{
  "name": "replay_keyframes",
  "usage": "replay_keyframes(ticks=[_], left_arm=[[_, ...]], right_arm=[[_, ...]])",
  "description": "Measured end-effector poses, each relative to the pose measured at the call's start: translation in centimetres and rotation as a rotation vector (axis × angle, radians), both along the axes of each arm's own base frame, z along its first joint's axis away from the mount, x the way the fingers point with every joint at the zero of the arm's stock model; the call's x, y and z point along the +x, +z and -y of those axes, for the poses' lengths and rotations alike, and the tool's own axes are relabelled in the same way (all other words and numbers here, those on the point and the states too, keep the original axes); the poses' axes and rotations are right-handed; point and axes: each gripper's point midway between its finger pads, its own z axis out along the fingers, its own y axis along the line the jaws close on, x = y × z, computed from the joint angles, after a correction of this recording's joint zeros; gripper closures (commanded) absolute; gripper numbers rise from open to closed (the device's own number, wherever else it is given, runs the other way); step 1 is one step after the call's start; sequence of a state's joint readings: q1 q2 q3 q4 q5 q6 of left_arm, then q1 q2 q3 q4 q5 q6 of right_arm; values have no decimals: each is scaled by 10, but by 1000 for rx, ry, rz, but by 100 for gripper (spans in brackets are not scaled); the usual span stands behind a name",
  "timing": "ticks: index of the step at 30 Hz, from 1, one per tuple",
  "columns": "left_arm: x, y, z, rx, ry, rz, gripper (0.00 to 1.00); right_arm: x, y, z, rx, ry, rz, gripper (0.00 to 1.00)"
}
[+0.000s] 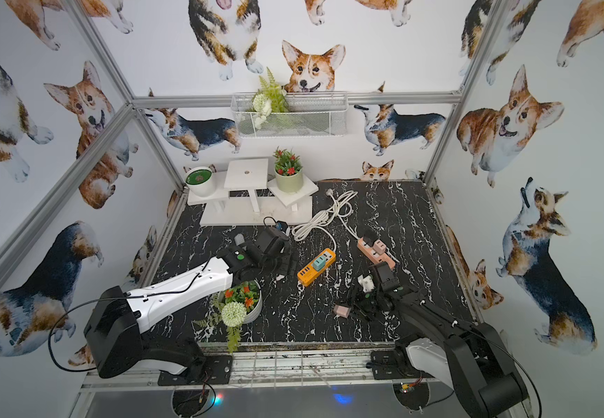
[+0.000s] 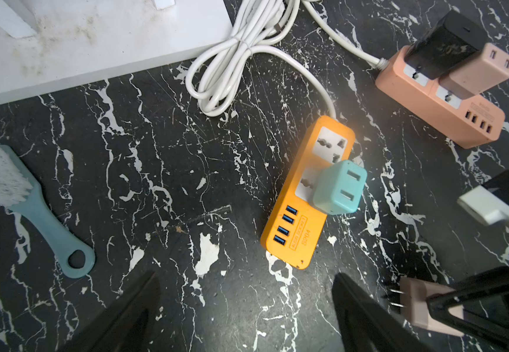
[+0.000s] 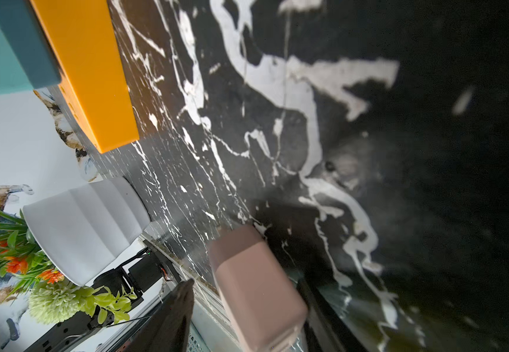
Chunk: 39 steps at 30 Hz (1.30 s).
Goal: Pull the plug off the socket
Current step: Place the plug at the center of the board, then remove the plug from the socket.
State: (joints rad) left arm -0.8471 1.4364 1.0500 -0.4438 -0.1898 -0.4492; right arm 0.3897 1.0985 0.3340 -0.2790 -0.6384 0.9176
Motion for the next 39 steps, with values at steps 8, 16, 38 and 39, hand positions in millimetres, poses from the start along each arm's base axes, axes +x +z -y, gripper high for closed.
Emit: replay_keyframes(ticks=[8,16,38,39], left_arm=[[-1,-1,1,-4,-5,-5,10],[-4,-6,2,-8,-17,-22,12],[-3,-80,35,48,-82,-211,26],[-3,-80,35,46,-82,-209,27]], right_arm=[[4,3,22,-95,-76,-17,29],[17,19,46,-227,-158,-16,30],[110,98,-3,-482,-263,-93,48],[112,98,-6,-476,-279,-106,47]])
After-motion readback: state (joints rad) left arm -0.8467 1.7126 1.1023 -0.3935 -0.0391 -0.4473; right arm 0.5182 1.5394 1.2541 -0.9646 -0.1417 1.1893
